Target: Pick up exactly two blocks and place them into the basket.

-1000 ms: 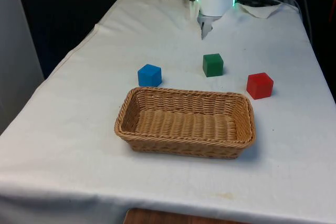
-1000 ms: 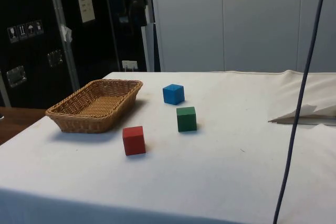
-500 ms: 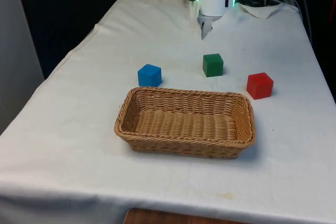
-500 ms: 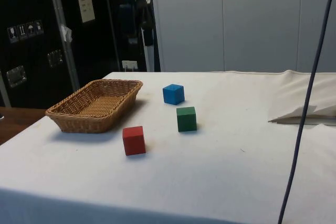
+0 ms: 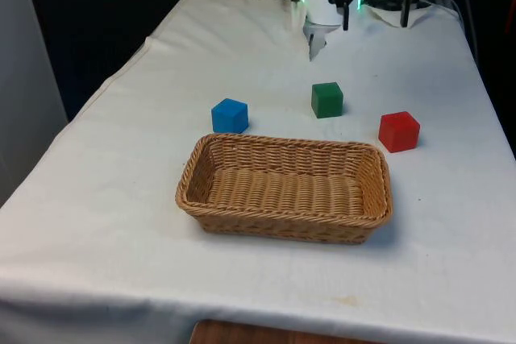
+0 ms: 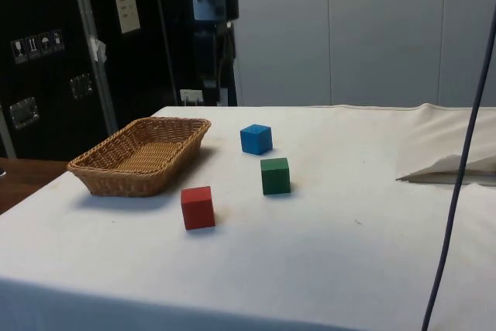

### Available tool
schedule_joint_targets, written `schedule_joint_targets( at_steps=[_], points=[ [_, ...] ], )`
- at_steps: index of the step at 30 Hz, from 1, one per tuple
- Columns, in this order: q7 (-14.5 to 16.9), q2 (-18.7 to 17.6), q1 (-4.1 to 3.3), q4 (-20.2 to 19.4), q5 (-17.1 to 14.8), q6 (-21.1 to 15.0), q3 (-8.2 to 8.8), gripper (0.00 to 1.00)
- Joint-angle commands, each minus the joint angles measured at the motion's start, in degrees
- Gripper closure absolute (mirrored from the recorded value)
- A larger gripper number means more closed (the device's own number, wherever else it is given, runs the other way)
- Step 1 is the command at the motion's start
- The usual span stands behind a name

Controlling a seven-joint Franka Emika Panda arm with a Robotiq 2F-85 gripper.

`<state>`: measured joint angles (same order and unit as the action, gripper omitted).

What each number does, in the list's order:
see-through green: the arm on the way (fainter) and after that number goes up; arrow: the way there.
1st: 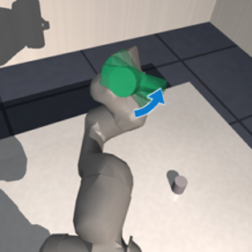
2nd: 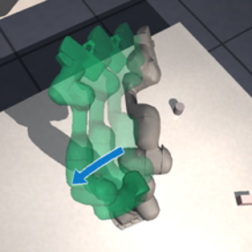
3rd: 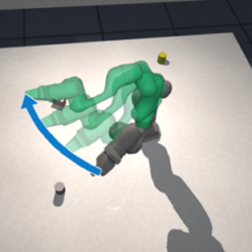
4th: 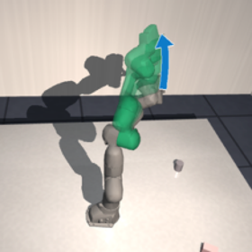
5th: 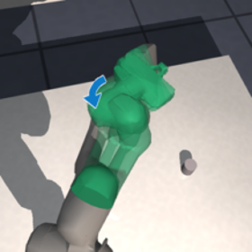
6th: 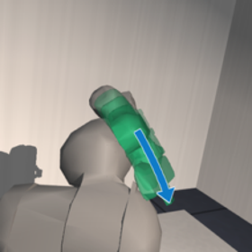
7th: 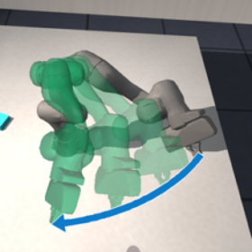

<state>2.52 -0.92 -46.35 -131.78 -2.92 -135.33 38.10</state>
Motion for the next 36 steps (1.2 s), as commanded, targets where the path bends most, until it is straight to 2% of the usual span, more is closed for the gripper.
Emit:
schedule_joint_targets(
  at_steps=[1,4,5,13,14,15,20,21,22,25,30,31,32,36],
  points=[
    [1.09,-0.11,0.06,-0.4,-0.34,-0.97,0.06,0.0],
    [3.27,-0.86,0.34,-0.86,-0.69,-1.83,0.0,0.0],
    [2.81,-0.97,0.4,-0.52,-0.23,-1.26,0.06,0.0],
    [8.31,-3.21,0.8,-1.49,-1.83,-2.64,-0.06,0.0],
    [7.22,-3.09,0.74,-1.09,-1.03,-1.95,0.06,0.0],
    [8.94,-3.55,0.92,-1.49,-2.06,-2.69,-0.11,0.0],
    [13.01,-5.84,1.43,-1.72,-3.44,-3.21,-0.17,0.0],
    [13.52,-6.19,1.55,-1.72,-3.61,-3.27,-0.17,0.0],
    [12.66,-6.25,1.38,-1.26,-2.98,-2.52,0.06,0.0],
    [15.64,-7.39,1.72,-2.58,-4.41,-4.47,-0.06,0.0],
    [15.99,-7.1,1.6,-5.67,-4.81,-8.02,-0.06,0.0],
    [15.93,-7.73,1.72,-4.87,-4.7,-6.93,-0.06,0.0],
    [15.99,-6.99,1.6,-6.36,-4.81,-8.82,-0.06,0.0],
    [16.27,-6.47,1.72,-9.91,-4.87,-12.78,-0.17,0.0]
  ],
)
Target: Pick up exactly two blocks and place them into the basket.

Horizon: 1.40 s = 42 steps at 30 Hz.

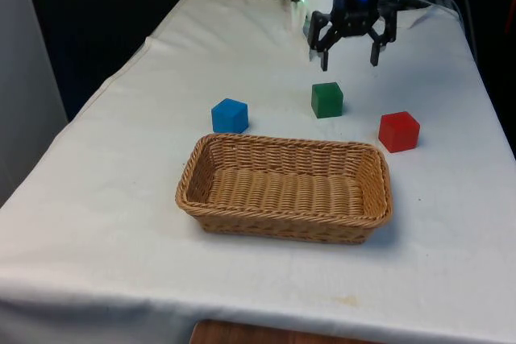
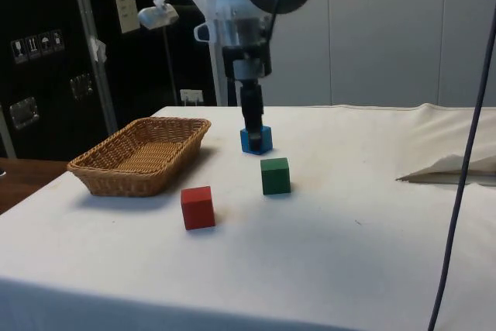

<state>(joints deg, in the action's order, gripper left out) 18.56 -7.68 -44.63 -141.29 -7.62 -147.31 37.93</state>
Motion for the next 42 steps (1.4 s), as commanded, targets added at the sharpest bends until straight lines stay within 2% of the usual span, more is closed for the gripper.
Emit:
schedule_joint_targets(
  at_steps=[1,4,5,7,12,13,14,19,20,21,22,28,29,30,36,37,38,39,42],
  points=[
    [0.29,0.4,0.0,-1.15,-0.17,-1.66,0.0,0.0],
    [0.46,0.52,0.0,-2.98,-0.23,-3.9,0.0,0.0],
    [0.11,0.11,0.0,-2.69,0.0,-3.44,0.0,0.0],
    [0.63,0.46,0.06,-4.47,-0.4,-6.25,-0.11,0.0],
    [0.92,0.0,0.0,-5.96,-0.57,-9.51,-0.34,0.0],
    [0.46,0.0,0.0,-5.67,0.0,-8.37,-0.06,0.0],
    [1.03,-0.11,0.06,-6.07,-0.57,-9.85,-0.4,0.0],
    [2.29,-1.38,0.46,-6.36,-0.8,-11.63,-0.57,0.0],
    [3.04,-2.29,0.74,-6.3,-0.92,-12.32,-0.63,0.0],
    [1.89,-2.52,0.29,-6.02,0.0,-11.52,-0.11,0.0],
    [3.38,-2.75,0.92,-6.25,-1.03,-12.61,-0.69,0.0],
    [5.39,-5.39,1.83,-5.96,-1.2,-14.27,-0.8,0.0],
    [4.18,-6.19,1.09,-5.61,-0.23,-13.87,0.0,0.0],
    [6.07,-6.13,2.12,-5.9,-1.2,-14.78,-0.74,0.0],
    [6.59,-7.33,2.23,-6.02,-1.26,-15.64,-0.63,0.0],
    [6.53,-7.45,2.18,-6.02,-1.2,-15.64,-0.63,0.0],
    [5.9,-7.85,1.72,-5.67,-0.46,-15.01,0.11,0.0],
    [6.53,-7.56,2.23,-6.02,-1.26,-15.7,-0.69,0.0],
    [6.47,-7.85,2.29,-6.02,-1.43,-15.87,-0.86,0.0]
  ],
)
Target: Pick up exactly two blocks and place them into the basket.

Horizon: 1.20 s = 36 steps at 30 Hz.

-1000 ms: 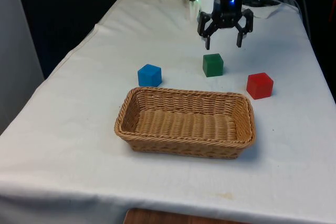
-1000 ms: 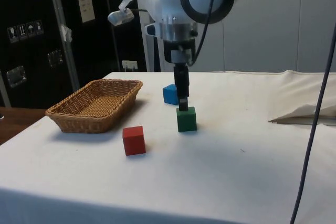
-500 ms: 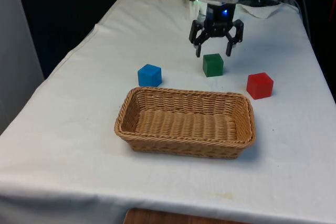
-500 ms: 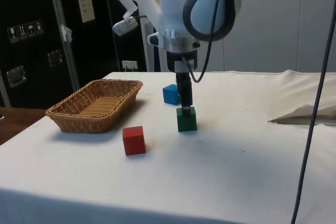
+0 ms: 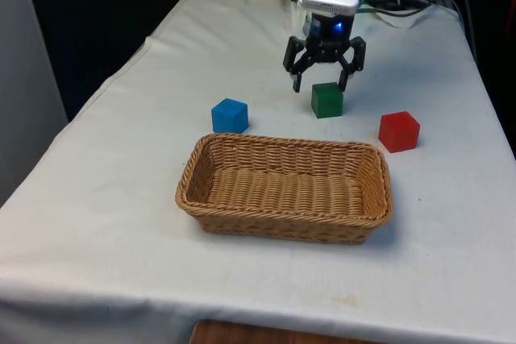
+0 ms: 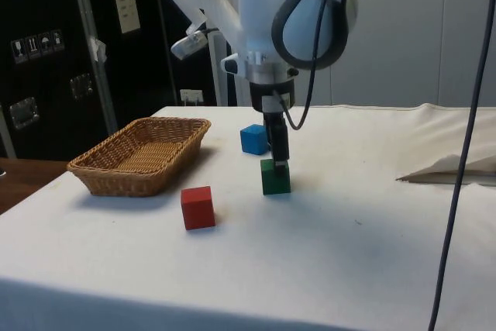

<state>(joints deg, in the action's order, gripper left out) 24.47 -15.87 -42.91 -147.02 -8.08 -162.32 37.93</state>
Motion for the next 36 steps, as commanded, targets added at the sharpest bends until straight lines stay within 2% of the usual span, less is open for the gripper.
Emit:
schedule_joint_targets(
  at_steps=[1,5,6,7,12,13,14,19,20,21,22,23,28,31,32,33,36],
  points=[
    [0.63,0.23,0.63,-0.34,-1.09,-0.97,-1.03,0.0],
    [0.74,-1.03,0.92,-0.29,-2.12,-2.06,-1.83,0.0],
    [-0.11,-1.32,0.0,0.0,-0.74,-1.03,-0.4,0.0],
    [0.8,-1.32,0.97,-0.29,-2.29,-2.35,-1.95,0.0],
    [0.57,-3.21,0.92,0.0,-2.98,-4.47,-2.29,0.0],
    [-0.11,-3.84,0.06,0.17,-2.01,-3.84,-1.15,0.0],
    [0.46,-3.5,0.92,0.06,-2.98,-4.87,-2.35,0.0],
    [-0.06,-4.81,0.92,0.23,-3.15,-6.42,-2.58,0.0],
    [-0.11,-4.93,0.92,0.29,-3.09,-6.59,-2.64,0.1],
    [-0.23,-5.16,0.92,0.29,-3.09,-6.88,-2.64,0.33],
    [-0.74,-5.67,0.06,0.52,-2.29,-6.13,-1.55,0.45],
    [-0.29,-5.21,0.92,0.29,-3.09,-6.99,-2.69,0.45],
    [-0.52,-5.44,0.92,0.34,-3.04,-7.39,-2.75,0.99],
    [-0.52,-5.5,0.92,0.34,-3.04,-7.45,-2.75,1.0],
    [-0.92,-5.9,0.11,0.57,-2.29,-6.59,-1.6,1.0],
    [-0.52,-5.56,0.92,0.34,-3.04,-7.45,-2.75,1.0],
    [-0.52,-5.56,0.92,0.34,-3.04,-7.45,-2.75,1.0]
  ],
)
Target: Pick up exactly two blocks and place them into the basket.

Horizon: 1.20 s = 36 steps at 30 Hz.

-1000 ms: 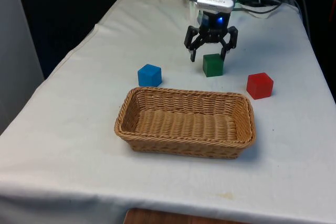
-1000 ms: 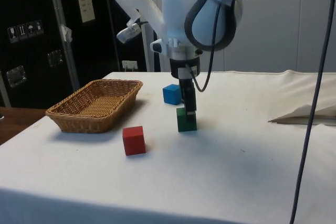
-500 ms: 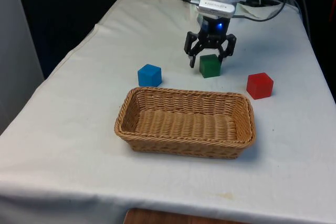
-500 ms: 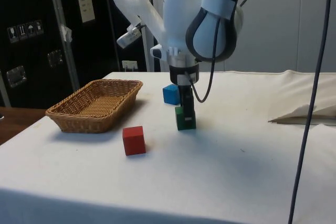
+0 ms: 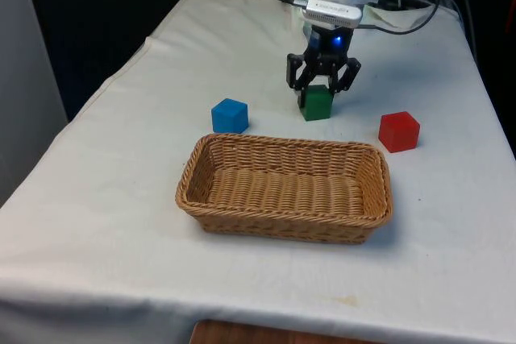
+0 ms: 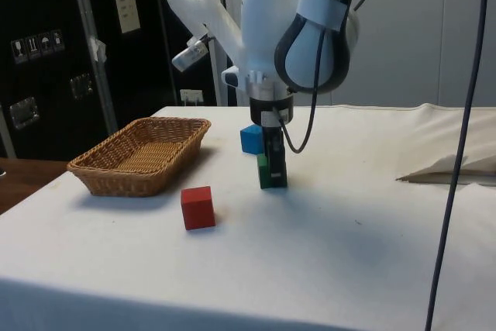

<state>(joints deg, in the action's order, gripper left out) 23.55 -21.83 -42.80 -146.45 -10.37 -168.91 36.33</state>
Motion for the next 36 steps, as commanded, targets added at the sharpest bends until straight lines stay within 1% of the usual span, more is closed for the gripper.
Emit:
schedule_joint_targets(
  at_steps=[1,4,5,6,7,11,13,14,15,18,21,22,23,29,30,31,36],
  points=[
    [0.29,0.57,0.52,-0.23,-0.57,-0.63,-0.8,1.0],
    [-0.11,1.38,-0.57,-0.29,0.23,0.23,0.52,1.0],
    [-0.23,1.72,-0.74,-0.29,0.4,0.4,0.8,1.0],
    [0.0,1.38,-0.11,-0.06,0.0,0.17,0.0,1.0],
    [-0.34,2.46,-1.09,-0.4,0.8,0.8,1.2,1.0],
    [-0.57,4.01,-1.38,-0.69,1.55,1.49,1.72,1.0],
    [-0.74,4.87,-1.38,-0.8,2.01,1.89,1.83,1.0],
    [0.11,5.16,-0.23,-0.97,0.74,1.38,0.23,1.0],
    [-0.86,5.73,-1.43,-0.86,2.29,2.29,1.89,1.0],
    [-0.92,6.99,-1.43,-0.86,2.69,2.98,1.95,1.0],
    [-0.92,8.42,-1.26,-0.74,3.09,3.84,1.89,1.0],
    [0.11,8.65,-0.29,-1.2,1.38,3.04,0.23,1.0],
    [-0.97,8.77,-1.2,-0.69,3.15,4.01,1.89,1.0],
    [-0.97,11.17,-0.97,-0.46,3.67,5.39,1.72,1.0],
    [0.11,11.0,-0.29,-1.15,1.72,4.18,0.23,1.0],
    [-0.97,11.52,-0.92,-0.4,3.72,5.56,1.72,1.0],
    [-0.92,13.52,-0.69,-0.11,3.95,6.82,1.55,1.0]
  ],
)
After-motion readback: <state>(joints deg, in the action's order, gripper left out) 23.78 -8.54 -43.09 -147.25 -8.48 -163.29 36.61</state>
